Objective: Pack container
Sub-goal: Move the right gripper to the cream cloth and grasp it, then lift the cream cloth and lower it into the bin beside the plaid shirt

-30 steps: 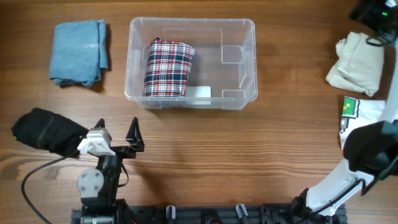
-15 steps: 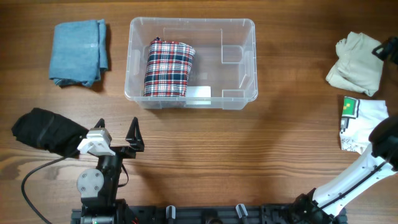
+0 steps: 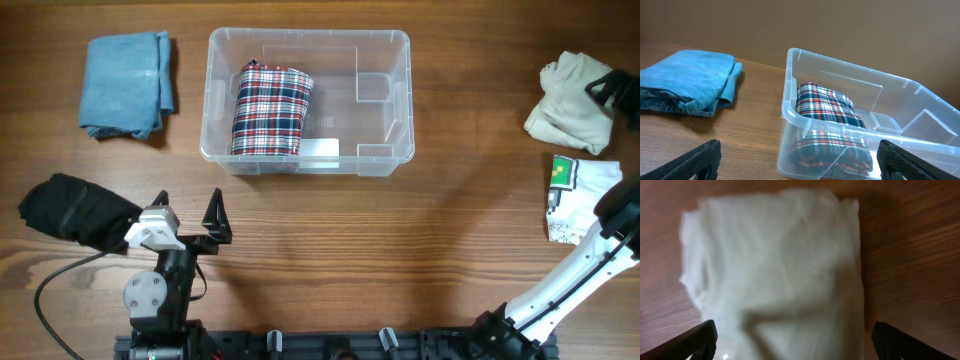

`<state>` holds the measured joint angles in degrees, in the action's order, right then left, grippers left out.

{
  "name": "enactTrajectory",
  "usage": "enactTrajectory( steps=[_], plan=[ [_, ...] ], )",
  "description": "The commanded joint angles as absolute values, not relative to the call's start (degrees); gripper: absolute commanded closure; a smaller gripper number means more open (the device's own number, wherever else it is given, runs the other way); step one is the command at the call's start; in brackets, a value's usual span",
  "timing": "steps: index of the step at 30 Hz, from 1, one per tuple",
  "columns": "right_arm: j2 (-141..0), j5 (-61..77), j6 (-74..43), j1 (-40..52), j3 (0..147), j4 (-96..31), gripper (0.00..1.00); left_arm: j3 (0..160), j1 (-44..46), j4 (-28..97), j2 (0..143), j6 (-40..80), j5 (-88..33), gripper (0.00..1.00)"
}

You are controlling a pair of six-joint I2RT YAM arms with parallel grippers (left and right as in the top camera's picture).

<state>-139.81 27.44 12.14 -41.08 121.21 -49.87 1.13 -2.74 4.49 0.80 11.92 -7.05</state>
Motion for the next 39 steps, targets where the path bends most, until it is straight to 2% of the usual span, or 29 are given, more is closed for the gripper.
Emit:
enactTrajectory(
  steps=[1, 6, 7, 9, 11, 12, 13, 22, 31, 39],
  plan=[
    [-143.0, 29.26, 13.3, -41.17, 121.01, -49.41, 0.0, 0.64, -3.01, 4.49, 0.43, 12.49, -6.31, 0.0],
    [-144.99, 29.54, 13.17, -41.21, 120.99, -49.32, 0.01, 0.64, -3.01, 4.49, 0.43, 12.49, -6.31, 0.0],
    [-145.12, 29.71, 12.82, -41.19, 120.68, -49.21, 0.07, 0.64, -3.01, 4.49, 0.43, 12.49, -6.31, 0.0],
    [-145.12, 29.71, 10.83, -41.08, 120.62, -49.08, 0.27, 0.64, -3.01, 4.49, 0.43, 12.49, -6.31, 0.0],
    [-145.12, 29.74, 7.53, -40.99, 120.62, -49.15, 0.78, 0.64, -3.01, 4.49, 0.43, 12.49, -6.31, 0.0],
    [-145.12, 29.74, 6.13, -40.95, 120.62, -49.32, 0.9, 0.64, -3.01, 4.49, 0.43, 12.47, -6.31, 0.0],
    [-145.12, 29.71, 4.69, -40.88, 120.62, -49.65, 0.95, 0.64, -3.01, 4.49, 0.43, 12.49, -6.31, 0.0],
    [-139.96, 37.06, -0.16, -35.86, 120.75, -51.83, 0.96, 0.64, -3.01, 4.49, 0.43, 12.47, -6.31, 0.0],
    [-121.36, 40.6, -3.7, -23.27, 120.75, -50.41, 0.96, 0.64, -3.01, 4.49, 0.43, 12.49, -6.31, 0.0],
    [-108.99, 38.81, -20.05, -9.91, 120.75, -48.4, 0.96, 0.64, -3.01, 4.49, 0.43, 12.47, -6.31, 0.0]
  ],
)
